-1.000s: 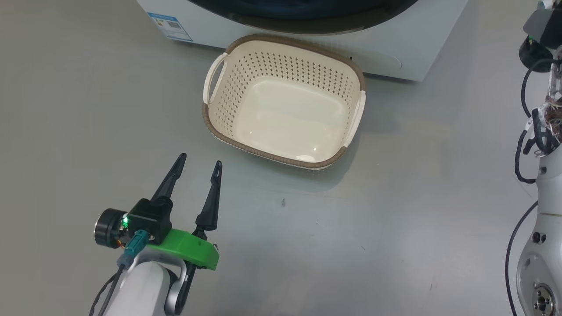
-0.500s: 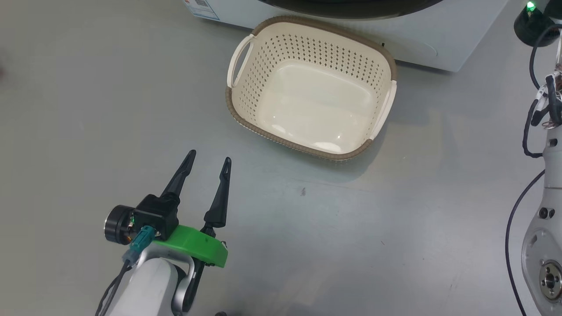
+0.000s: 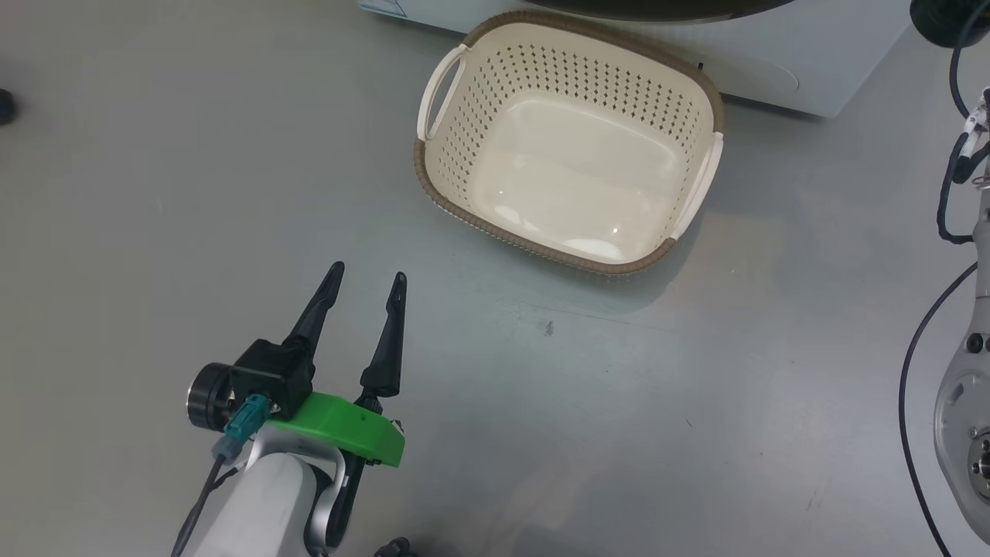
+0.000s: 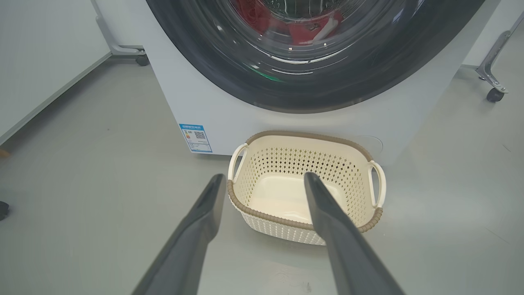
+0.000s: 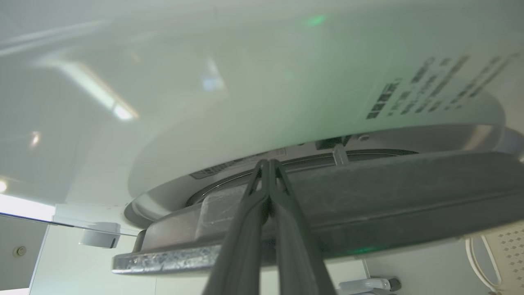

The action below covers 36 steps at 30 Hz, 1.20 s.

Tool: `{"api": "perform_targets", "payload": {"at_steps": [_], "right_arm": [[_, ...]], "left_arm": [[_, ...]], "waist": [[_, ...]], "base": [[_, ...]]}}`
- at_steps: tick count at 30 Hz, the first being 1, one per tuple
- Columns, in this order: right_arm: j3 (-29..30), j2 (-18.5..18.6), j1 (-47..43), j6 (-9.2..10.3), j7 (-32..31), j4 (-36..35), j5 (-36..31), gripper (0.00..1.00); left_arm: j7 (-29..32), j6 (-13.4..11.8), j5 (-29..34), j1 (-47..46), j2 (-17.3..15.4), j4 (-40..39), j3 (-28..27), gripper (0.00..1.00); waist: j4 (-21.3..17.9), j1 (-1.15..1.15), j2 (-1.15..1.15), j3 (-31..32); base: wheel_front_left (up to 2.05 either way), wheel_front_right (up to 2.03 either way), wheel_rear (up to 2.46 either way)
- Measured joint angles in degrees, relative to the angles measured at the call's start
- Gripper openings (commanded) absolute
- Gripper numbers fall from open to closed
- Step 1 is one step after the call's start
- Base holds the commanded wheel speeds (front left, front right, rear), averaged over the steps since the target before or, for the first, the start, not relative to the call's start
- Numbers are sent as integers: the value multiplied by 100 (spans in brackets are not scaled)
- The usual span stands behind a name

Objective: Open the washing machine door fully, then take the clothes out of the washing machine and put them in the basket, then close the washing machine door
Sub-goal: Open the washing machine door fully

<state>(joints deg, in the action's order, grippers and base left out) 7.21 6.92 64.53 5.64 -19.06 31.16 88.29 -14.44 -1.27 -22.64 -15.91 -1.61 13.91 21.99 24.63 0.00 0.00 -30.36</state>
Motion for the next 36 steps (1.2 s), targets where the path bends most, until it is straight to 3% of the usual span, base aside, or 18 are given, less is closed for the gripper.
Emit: {"api": "perform_targets", "payload": {"at_steps": [20,36], "right_arm": [[55,78,191,4,-513,573,388,0],[53,31,-63,-141,-864,1006,541,0]], "left_arm": [[0,-70,-47,-116,4,-10,36,100],[0,-126,-2,-113,5,119,11,100]], "waist": [[13,0,0,2],[-77,0,0,370]], "base": [[0,0,0],[0,0,0]]}}
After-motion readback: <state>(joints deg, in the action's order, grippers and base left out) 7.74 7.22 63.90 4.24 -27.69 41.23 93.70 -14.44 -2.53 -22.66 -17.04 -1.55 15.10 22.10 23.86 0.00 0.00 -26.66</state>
